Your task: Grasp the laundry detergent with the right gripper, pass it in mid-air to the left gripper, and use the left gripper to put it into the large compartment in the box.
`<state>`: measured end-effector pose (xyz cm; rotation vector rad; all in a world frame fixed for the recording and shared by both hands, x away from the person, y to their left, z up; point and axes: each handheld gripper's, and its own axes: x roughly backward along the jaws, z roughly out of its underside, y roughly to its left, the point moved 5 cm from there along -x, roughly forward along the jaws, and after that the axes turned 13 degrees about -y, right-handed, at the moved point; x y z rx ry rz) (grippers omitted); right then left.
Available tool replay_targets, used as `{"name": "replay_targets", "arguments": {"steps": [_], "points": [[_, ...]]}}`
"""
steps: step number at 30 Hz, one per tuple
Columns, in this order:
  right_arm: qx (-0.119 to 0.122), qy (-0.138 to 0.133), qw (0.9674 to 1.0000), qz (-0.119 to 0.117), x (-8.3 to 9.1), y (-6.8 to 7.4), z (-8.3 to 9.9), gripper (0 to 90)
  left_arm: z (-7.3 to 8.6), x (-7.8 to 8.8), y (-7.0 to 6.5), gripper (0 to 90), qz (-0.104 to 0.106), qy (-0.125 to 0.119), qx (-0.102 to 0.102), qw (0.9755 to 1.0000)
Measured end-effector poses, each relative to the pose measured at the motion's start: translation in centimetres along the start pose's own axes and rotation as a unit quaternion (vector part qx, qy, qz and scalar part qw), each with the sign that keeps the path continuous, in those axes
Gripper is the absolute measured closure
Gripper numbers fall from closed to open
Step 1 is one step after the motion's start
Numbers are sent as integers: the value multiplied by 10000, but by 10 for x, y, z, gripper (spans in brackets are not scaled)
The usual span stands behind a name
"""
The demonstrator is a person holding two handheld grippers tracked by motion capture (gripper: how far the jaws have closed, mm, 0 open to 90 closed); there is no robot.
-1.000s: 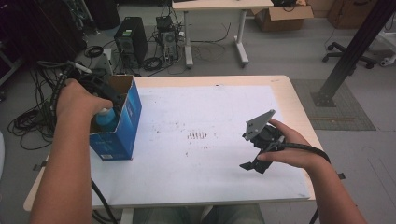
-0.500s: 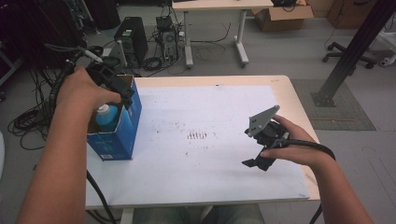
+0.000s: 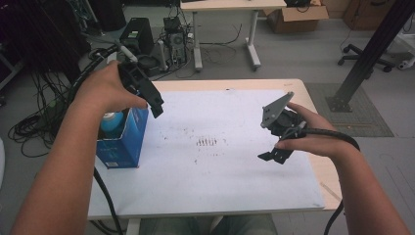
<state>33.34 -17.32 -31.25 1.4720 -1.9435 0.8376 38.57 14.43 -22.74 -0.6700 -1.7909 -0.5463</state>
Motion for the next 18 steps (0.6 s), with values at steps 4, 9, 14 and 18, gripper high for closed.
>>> {"name": "replay_targets", "arguments": {"steps": [4,9,14,18], "points": [[125,246,9996,14,6,-7,-11,28,-7,-3,-20,2,318,43,-723,9969],[258,485,9985,-68,10,-10,-22,29,-8,-9,-35,2,473,161,-1306,9902],[377,741,9964,-142,6,-9,-29,29,-8,-17,-50,2,544,153,-1884,9805],[434,914,9946,-235,-1,-7,-31,31,-4,-23,-59,2,697,201,-2166,9736]]}}
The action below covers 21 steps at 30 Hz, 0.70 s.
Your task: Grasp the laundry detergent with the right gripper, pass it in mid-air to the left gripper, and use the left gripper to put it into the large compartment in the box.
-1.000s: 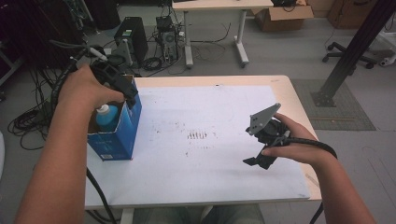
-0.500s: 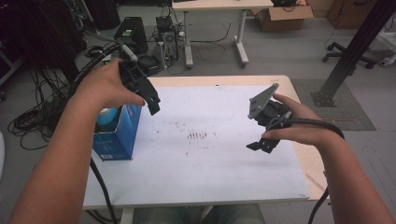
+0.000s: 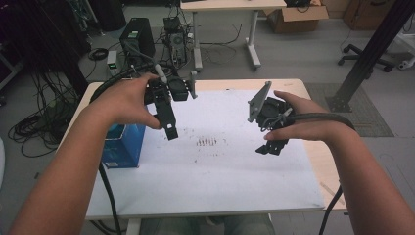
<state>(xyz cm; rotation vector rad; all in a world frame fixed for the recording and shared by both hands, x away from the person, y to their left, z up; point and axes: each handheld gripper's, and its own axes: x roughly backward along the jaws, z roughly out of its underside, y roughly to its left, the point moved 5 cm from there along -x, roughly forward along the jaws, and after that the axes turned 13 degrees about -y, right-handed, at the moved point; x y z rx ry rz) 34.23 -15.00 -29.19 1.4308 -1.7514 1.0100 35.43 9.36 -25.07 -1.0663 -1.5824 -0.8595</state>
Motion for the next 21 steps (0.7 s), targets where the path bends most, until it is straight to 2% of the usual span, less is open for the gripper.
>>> {"name": "replay_targets", "arguments": {"steps": [3,4,5,7,9,14,21], "points": [[65,153,9999,-45,-5,-1,1,35,1,-4,-2,2,15,45,-72,10000],[76,192,9998,-72,-6,-1,1,34,2,-8,-4,2,54,32,-212,9998],[78,232,9996,-126,-8,-1,2,36,2,-9,-5,2,119,34,-220,9997],[171,384,9989,-226,-11,-2,4,36,3,-12,-6,2,194,51,-367,9991],[166,514,9982,-262,-14,-2,7,36,4,-13,-7,2,295,100,-494,9983],[178,648,9973,-293,-19,-5,9,37,2,-16,-10,2,460,112,-687,9965],[112,662,9974,-277,-20,-9,11,37,-4,-22,-12,2,562,172,-862,9945]]}}
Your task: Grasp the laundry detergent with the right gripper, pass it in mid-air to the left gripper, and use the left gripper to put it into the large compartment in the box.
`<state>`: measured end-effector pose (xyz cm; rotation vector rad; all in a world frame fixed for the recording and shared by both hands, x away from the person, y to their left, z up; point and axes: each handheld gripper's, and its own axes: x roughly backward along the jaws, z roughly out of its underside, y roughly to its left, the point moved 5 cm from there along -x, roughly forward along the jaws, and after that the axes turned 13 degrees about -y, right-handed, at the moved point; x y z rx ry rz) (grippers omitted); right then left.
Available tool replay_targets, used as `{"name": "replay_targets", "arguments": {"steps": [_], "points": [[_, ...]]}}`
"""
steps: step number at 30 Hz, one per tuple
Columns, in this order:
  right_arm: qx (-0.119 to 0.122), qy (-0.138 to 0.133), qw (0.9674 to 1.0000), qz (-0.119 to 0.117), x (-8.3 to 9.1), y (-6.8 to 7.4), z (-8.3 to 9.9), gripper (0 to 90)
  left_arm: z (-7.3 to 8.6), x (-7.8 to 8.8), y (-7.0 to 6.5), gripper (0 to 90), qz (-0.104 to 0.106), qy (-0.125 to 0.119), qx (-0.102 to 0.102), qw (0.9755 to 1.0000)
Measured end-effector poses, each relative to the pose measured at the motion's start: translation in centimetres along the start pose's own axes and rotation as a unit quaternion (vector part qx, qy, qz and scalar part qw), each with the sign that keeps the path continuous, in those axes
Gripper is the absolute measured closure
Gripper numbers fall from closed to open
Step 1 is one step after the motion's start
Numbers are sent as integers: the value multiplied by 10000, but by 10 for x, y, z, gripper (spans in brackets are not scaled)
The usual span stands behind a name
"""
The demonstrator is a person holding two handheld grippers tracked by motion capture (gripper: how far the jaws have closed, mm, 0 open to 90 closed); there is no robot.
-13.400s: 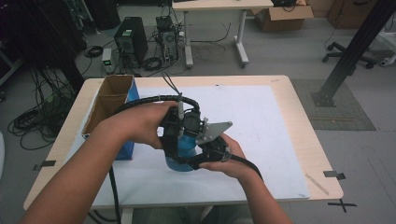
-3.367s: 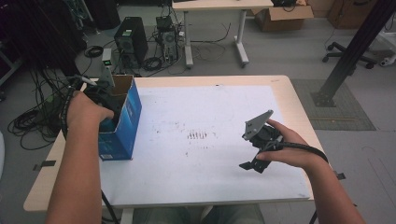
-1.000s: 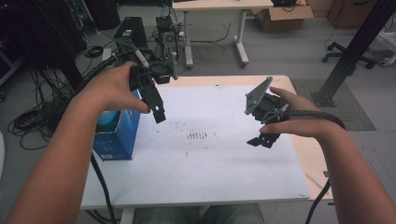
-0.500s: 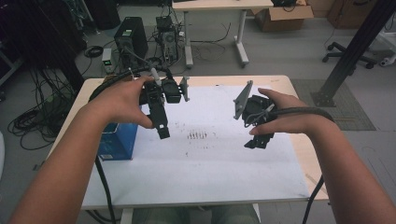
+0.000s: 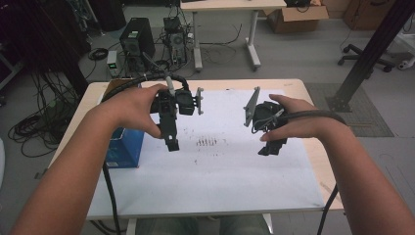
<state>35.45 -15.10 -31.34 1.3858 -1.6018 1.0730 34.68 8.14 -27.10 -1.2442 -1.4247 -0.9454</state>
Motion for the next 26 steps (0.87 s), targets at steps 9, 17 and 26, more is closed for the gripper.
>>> {"name": "replay_targets", "arguments": {"steps": [9,17,26], "points": [[-35,64,10000,-36,-7,0,7,37,-1,-2,2,3,0,71,-16,10000],[-43,-4,10000,0,-4,-2,10,37,-1,-3,2,3,-6,82,-41,10000],[-104,10,9999,46,-2,-1,12,37,-2,-3,1,2,-3,57,-66,10000]]}}
